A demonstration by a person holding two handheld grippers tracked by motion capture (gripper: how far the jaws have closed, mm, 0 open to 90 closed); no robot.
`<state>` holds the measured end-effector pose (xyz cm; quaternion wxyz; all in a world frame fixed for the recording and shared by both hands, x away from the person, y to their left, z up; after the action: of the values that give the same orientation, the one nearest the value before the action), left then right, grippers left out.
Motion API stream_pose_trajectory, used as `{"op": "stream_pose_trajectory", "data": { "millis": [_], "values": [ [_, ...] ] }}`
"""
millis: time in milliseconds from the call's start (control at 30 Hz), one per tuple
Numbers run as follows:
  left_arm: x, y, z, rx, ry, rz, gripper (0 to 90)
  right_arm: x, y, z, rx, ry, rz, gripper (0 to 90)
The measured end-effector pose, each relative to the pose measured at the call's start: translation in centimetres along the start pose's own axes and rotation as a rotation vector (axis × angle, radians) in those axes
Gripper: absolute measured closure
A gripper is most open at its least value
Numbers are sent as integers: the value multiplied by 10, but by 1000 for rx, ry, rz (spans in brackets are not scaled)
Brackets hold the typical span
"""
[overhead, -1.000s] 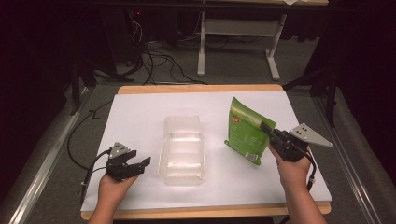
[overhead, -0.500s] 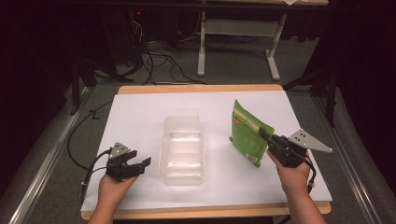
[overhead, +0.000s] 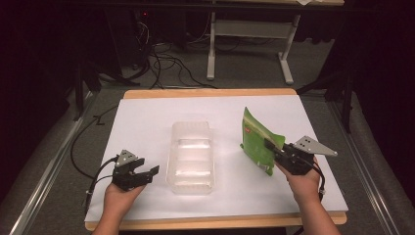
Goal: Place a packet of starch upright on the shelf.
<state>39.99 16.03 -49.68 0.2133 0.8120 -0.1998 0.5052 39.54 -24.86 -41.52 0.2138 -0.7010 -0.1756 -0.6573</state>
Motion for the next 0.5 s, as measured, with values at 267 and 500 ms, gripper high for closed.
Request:
{"op": "stream_pose_trajectory", "data": {
  "millis": [267, 500],
  "values": [
    [-1, 2, 1, -9, -2, -2, 326, -7, 9, 4, -34, -27, 22, 750],
    [0, 3, 1, -14, 4, -7, 326, -10, 12, 8, -43, -38, 17, 786]
  ]
}}
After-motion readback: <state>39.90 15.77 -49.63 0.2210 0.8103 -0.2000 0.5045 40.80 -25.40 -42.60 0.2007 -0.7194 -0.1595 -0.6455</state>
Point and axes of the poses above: each handheld gripper's, and its own axes: z roughly forward along the jaws, x roughly out of its top, y roughly to its right, the point moved 8 cm from there along z, roughly forward along the jaws, and after that the axes turned 14 degrees about y, right-handed, at the moved point
